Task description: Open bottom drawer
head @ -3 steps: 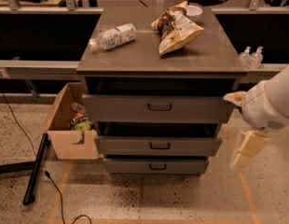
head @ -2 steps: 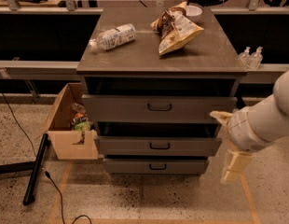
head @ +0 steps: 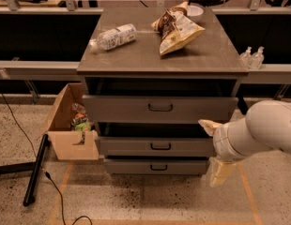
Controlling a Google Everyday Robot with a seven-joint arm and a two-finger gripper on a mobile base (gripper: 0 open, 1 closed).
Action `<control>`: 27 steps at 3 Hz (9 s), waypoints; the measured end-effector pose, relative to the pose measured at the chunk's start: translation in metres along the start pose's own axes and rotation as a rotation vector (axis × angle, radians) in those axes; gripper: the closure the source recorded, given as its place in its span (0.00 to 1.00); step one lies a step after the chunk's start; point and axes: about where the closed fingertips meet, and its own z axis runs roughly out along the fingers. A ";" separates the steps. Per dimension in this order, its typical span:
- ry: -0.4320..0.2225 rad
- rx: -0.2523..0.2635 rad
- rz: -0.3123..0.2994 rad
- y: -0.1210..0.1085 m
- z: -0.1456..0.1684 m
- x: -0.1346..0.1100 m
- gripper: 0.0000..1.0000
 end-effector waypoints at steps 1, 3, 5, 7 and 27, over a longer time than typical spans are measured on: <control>-0.002 0.001 0.001 0.000 0.000 -0.001 0.00; -0.023 0.062 0.055 0.026 0.074 0.026 0.00; -0.075 0.088 0.021 0.044 0.211 0.070 0.00; -0.095 -0.015 0.029 0.065 0.321 0.097 0.00; 0.096 -0.301 0.239 0.052 0.439 0.189 0.17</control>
Offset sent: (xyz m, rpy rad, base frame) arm 0.0118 -0.0063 -0.0768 0.1103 -0.0993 -0.2070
